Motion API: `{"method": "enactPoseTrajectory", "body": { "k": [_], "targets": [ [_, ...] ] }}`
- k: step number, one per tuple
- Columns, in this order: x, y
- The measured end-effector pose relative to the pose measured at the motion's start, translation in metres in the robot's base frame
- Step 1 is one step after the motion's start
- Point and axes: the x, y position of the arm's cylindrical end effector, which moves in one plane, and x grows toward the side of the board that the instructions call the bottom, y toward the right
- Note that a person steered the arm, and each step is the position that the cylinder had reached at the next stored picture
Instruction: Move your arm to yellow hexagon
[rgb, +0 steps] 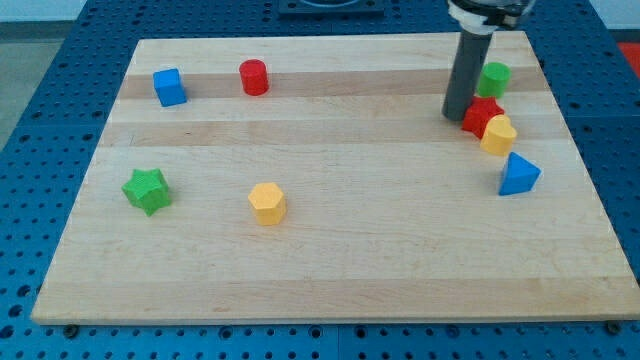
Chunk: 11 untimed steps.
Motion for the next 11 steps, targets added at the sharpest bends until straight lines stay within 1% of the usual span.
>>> {"method": "enactPoseTrajectory", "body": {
  "k": [1, 3, 4, 7, 8, 9, 10, 11],
  "targets": [
    [0.0, 0.02],
    [0.0, 0.015],
    [0.0, -0.013],
    [0.001, -0.156],
    [0.019, -0.21],
    [0.049, -0.275],
    [0.112, -0.315],
    [0.146, -0.316]
  ]
}}
